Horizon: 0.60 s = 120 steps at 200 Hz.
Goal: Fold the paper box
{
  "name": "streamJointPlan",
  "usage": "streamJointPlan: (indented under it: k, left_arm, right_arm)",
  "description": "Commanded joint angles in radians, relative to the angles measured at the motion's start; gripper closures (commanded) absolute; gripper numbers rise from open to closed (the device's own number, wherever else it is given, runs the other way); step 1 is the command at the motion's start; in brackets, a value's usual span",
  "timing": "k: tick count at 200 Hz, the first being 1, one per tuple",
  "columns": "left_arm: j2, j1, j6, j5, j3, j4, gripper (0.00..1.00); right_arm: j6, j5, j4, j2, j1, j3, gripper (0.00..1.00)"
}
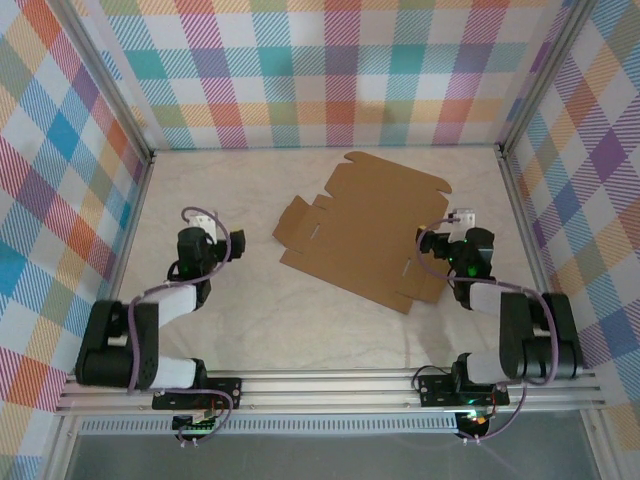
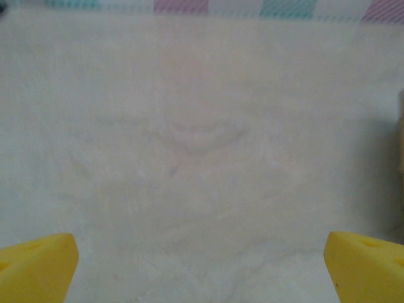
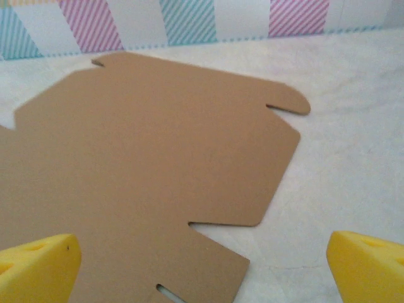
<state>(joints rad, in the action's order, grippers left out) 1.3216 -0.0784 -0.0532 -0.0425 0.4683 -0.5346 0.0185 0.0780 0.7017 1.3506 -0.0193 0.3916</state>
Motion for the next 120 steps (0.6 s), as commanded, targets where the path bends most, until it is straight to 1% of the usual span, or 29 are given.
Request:
streamJointPlan:
  k: [1,17,29,43,48,54,70,92,113,120]
  left_arm:
    - [-0.105,-0.079,-0.075,0.082,0.132,0.181,0.00]
    - [-0.090,-0.162,-0.094,0.137,0.243,0.286,0.00]
    - [-0.049,-0.235,-0.113,0.153,0.326,0.342,0.00]
    - [0.038,-0.306,-0.126,0.165,0.429,0.413,0.00]
    - [0.073,-0.326,-0.127,0.167,0.470,0.438,0.00]
    - [0.122,-0.348,-0.126,0.168,0.519,0.472,0.00]
    - [0.244,-0.384,-0.117,0.188,0.658,0.563,0.00]
    - [0.410,-0.412,-0.077,0.240,0.831,0.668,0.00]
    - [0.583,-0.417,0.047,0.292,1.019,0.800,0.00]
    - [0.640,-0.417,0.089,0.297,1.089,0.869,0.00]
  right_arm:
    - [0.033,0.031,-0.173,-0.116,0.005,0.045,0.00]
    - [0.124,0.024,-0.325,-0.165,0.004,0.095,0.00]
    - [0.219,0.016,-0.437,-0.188,0.005,0.141,0.00]
    - [0.326,0.033,-0.564,-0.209,0.006,0.181,0.00]
    - [0.405,0.031,-0.627,-0.217,0.004,0.201,0.00]
    - [0.450,0.030,-0.673,-0.222,0.004,0.213,0.00]
    - [0.530,0.063,-0.740,-0.247,0.004,0.212,0.00]
    - [0.598,0.084,-0.777,-0.310,0.004,0.168,0.00]
    - [0.614,0.103,-0.808,-0.366,0.003,0.126,0.00]
    - [0.607,0.108,-0.828,-0.378,0.003,0.119,0.00]
